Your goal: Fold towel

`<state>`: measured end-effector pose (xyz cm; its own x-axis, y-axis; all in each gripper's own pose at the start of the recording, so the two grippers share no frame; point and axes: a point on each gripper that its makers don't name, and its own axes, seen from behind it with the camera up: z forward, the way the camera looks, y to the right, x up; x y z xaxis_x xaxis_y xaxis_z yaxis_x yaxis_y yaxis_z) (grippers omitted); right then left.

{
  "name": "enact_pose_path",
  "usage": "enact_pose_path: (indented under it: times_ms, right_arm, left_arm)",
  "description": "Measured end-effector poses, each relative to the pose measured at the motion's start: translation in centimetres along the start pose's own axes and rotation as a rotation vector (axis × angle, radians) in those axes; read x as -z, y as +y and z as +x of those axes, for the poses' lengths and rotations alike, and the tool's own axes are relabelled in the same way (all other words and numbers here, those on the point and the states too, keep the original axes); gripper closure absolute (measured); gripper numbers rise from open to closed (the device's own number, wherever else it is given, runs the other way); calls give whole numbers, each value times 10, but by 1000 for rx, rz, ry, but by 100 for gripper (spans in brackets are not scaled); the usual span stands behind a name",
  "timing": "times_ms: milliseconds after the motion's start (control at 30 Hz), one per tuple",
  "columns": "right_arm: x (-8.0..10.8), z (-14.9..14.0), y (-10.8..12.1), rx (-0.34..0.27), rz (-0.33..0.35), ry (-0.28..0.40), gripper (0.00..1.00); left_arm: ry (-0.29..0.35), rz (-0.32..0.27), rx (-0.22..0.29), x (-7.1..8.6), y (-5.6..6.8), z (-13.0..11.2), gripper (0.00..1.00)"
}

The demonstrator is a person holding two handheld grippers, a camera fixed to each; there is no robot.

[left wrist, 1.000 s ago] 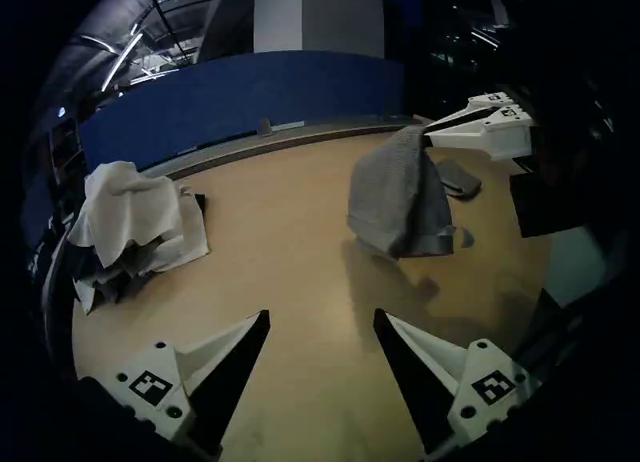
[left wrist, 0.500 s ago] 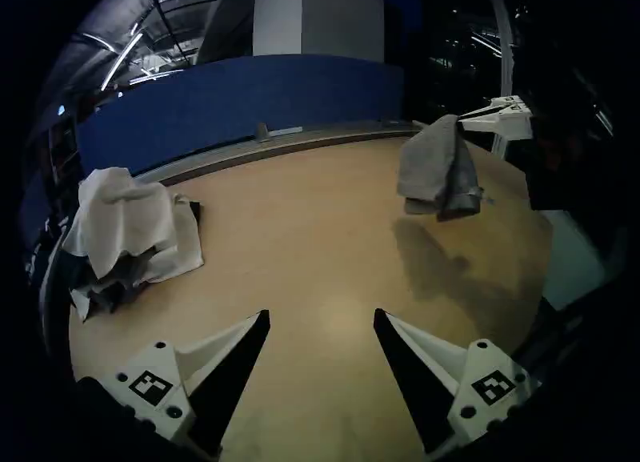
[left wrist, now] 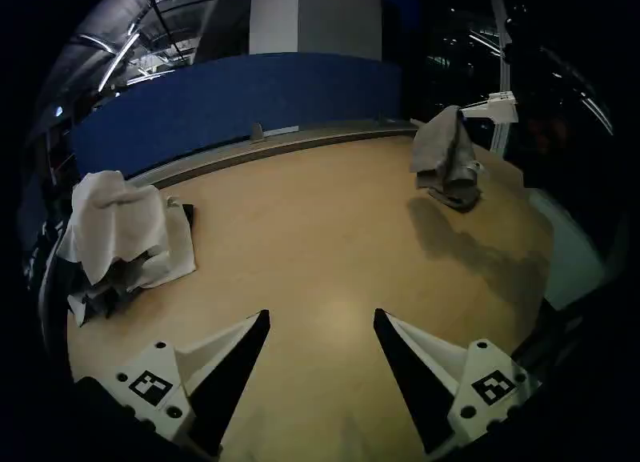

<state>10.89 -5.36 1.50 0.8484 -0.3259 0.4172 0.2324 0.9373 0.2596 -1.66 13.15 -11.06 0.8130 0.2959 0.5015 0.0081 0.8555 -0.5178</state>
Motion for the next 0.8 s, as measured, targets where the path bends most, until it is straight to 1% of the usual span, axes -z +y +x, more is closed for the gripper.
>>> enact_pose_path:
  times_ms: [267, 567, 667, 800]
  right_arm:
    - [-24, 0, 35, -41, -25, -14, 94]
    - [-54, 0, 71, -69, -52, -34, 94]
    - [-63, 0, 80, -85, -59, -37, 94]
    - [-73, -2, 87, -98, -57, -44, 94]
  left_arm:
    - [-8, 12, 2, 0, -3, -2, 3]
    - [-16, 27, 9, -1, -4, -5, 3]
    - [-16, 30, 13, -2, -3, -5, 3]
    - [-17, 34, 14, -4, -1, -3, 3]
